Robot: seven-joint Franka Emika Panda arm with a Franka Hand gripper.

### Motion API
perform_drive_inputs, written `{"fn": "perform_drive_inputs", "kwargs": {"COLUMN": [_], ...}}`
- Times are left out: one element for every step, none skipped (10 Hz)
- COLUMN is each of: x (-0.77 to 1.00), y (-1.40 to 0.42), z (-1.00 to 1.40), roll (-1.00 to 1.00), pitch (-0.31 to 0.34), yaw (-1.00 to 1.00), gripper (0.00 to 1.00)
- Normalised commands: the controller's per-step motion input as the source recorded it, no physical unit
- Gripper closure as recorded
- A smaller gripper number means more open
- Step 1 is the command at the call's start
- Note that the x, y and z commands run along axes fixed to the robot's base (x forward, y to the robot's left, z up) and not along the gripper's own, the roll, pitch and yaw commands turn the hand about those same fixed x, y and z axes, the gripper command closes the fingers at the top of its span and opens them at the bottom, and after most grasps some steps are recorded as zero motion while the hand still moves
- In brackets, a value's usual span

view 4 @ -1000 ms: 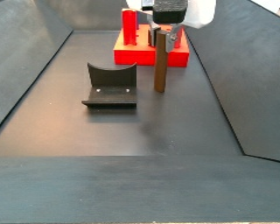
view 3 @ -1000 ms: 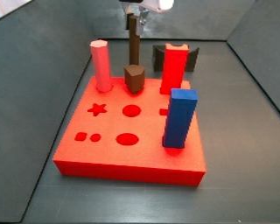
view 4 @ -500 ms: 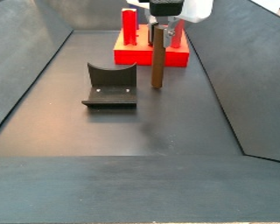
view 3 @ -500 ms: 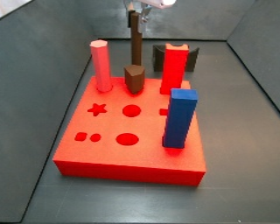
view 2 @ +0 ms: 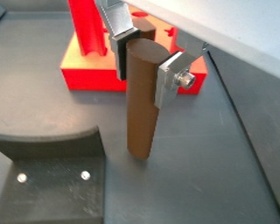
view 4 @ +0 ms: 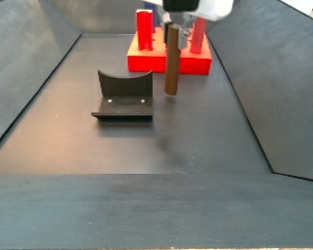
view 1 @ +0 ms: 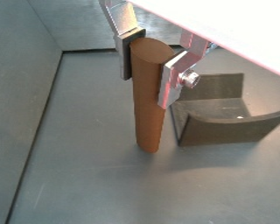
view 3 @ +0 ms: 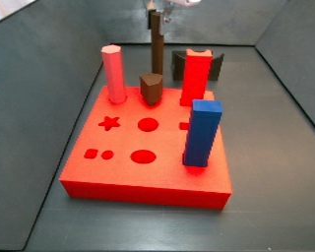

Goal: Pick up the oval object. Move up. Move to above the board. Insert the oval object.
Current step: Move up, then move to above the board.

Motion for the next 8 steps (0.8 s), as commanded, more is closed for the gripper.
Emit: {"fn": "perform_drive_inputs", "kwargs": {"x": [-0.08, -0.08, -0.05, -0.03, -0.16, -0.17, -0.17, -0.16], "y": [0.04, 0.03, 0.02, 0.02, -0.07, -0.07, -0.07, -0.06], "z": [0.76, 0.65, 0.49, 0.31, 1.0, 1.0, 1.0, 1.0], "roll": [0.01, 0.01, 0.02, 0.02, -0.21, -0.21, -0.19, -0.16], "pitch": [0.046, 0.054, 0.046, 0.048, -0.187, -0.176, -0.147, -0.099], "yaw": [0.0, 0.0, -0.01, -0.01, 0.11, 0.11, 0.09, 0.07], "gripper": [1.0, 1.0, 1.0, 1.0, 1.0, 1.0, 1.0, 1.0]}}
